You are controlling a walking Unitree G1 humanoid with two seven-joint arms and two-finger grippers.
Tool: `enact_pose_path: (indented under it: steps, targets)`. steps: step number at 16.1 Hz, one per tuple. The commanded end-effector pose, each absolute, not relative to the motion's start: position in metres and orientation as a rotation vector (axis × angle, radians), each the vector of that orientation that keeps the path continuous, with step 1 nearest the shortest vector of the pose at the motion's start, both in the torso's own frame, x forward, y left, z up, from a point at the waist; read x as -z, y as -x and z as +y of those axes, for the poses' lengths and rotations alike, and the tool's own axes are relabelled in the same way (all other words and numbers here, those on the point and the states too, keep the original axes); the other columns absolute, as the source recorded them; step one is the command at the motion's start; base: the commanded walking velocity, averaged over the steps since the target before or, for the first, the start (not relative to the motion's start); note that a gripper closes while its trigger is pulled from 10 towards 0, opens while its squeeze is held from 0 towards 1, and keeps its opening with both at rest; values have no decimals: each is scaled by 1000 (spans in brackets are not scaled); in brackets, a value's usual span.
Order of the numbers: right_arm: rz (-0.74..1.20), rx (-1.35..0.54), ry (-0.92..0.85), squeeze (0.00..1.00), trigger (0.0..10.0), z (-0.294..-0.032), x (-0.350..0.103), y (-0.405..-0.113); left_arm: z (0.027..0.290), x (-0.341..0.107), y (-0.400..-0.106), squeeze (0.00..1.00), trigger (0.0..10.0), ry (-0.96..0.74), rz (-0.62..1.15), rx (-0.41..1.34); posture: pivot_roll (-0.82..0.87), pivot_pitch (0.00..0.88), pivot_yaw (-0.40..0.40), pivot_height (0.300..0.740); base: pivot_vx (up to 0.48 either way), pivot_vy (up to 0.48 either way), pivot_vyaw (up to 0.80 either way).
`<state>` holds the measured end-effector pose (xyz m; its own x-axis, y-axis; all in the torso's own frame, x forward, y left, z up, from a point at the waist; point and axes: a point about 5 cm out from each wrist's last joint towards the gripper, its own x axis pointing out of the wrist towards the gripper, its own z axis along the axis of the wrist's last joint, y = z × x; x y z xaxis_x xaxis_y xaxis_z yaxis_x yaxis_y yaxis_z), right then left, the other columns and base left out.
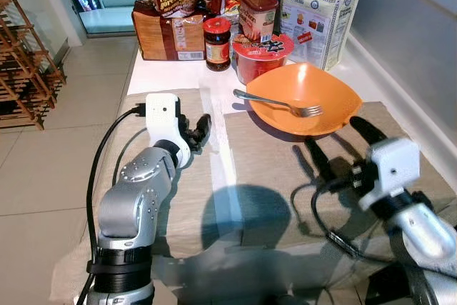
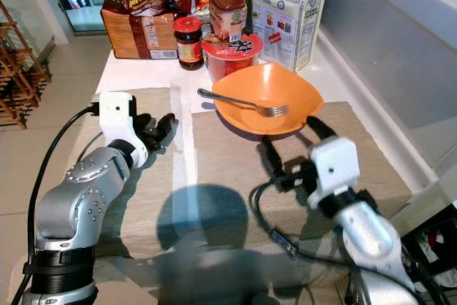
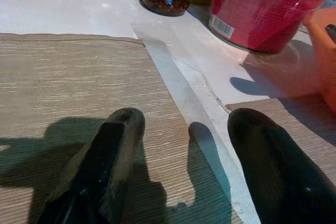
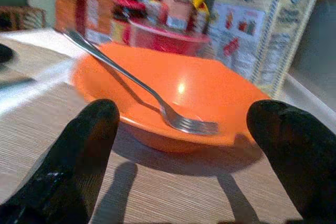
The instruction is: Setting the table
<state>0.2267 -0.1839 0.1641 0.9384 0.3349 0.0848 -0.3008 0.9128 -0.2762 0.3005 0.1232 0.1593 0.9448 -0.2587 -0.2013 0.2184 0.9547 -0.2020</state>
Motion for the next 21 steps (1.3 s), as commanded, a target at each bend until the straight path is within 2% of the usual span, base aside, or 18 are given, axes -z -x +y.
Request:
enact_pose_path:
  steps: [1,12,13,14,15,21]
  targets:
    - [-133,-322,288,0,10000,-189,-165,-230,122,-163,-301,0,10000,181,228,243,-107,5,10,740,0,0,0]
    - [-123,-366,439,0,10000,-200,-163,-260,120,-165,-303,0,10000,208,219,224,-86,0,-15,740,0,0,0]
    - [-123,-377,449,0,8784,-199,-162,-261,120,-166,-303,0,10000,211,219,225,-86,0,-15,740,0,0,0]
    - [-122,-383,454,0,1137,-199,-162,-262,119,-166,-303,0,10000,212,222,226,-85,0,-17,740,0,0,0]
    - [-119,-395,459,0,0,-199,-161,-263,119,-166,-303,0,10000,218,224,226,-85,0,-17,740,0,0,0]
    - [-101,-446,427,0,0,-194,-160,-258,117,-166,-305,0,10000,226,235,232,-86,0,-19,740,0,0,0]
